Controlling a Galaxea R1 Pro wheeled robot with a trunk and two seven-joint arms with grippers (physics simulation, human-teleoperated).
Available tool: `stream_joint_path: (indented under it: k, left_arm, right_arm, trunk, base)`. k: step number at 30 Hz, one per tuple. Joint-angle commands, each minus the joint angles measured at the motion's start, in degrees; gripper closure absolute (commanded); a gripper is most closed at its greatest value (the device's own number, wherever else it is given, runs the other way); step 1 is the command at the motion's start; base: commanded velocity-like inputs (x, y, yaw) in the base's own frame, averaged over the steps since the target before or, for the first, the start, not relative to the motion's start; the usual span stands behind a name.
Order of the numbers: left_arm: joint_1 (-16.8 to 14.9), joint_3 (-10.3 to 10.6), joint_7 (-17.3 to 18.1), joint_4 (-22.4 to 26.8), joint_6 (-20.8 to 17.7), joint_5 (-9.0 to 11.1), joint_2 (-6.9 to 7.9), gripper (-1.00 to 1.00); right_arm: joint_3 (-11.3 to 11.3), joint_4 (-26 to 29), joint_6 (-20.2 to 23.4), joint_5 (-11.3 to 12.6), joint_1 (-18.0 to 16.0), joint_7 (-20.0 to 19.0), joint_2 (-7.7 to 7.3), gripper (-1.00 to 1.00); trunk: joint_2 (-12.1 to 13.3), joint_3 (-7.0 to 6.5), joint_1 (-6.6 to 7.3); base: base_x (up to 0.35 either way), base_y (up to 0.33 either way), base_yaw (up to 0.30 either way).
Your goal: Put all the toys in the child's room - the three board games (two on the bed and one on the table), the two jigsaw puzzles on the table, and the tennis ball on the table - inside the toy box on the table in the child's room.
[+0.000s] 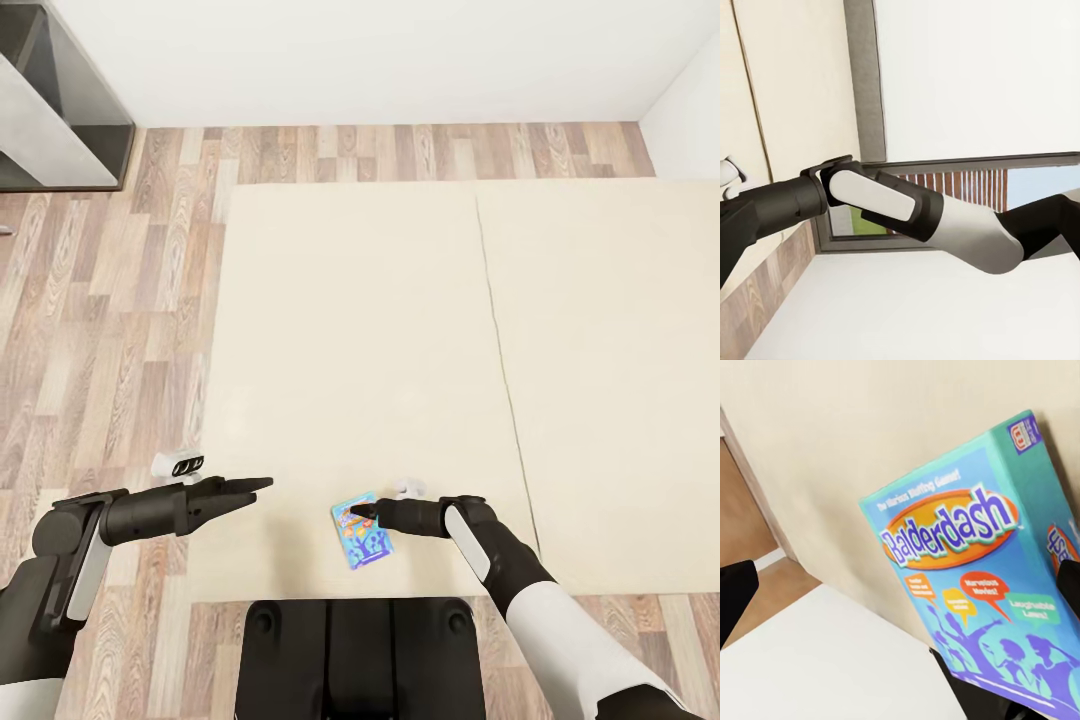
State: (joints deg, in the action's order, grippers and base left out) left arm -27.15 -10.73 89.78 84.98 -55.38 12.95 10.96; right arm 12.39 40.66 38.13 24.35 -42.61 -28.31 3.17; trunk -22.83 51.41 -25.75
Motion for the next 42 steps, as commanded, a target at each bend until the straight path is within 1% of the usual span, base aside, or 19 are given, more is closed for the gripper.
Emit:
stream_joint_path:
  k: [1,9,30,42]
  left_arm:
    - [-0.01,0.00,0.22,0.01,-0.61,-0.06,0.02,-1.00]
    - [-0.01,0.00,0.22,0.01,-0.61,-0.07,0.03,-1.00]
    - [-0.01,0.00,0.22,0.01,-0.61,-0.11,0.03,-1.00]
    - [-0.01,0.00,0.22,0.01,-0.61,-0.12,0.03,-1.00]
  right_arm:
    - [0.01,0.04,0.29,0.18,-0.02,0.04,0.00,-1.00]
    - [0.01,0.04,0.30,0.18,-0.02,0.01,0.01,-1.00]
    - [0.01,0.04,0.28,0.09,-0.02,0.05,0.08,-1.00]
    - [0.01,0.04,0.27,0.04,-0.02,0.03,0.08,-1.00]
  trunk:
    - [-0.09,0.06,-0.03]
    - [-0.09,0.06,-0.03]
    - [-0.09,0.06,-0.03]
    - [-0.09,0.06,-0.03]
  base:
    - [0.000,0.061,0.000]
    - [0.000,0.118,0.000]
    - [0.000,0.009,0.000]
    - [0.000,0.077,0.000]
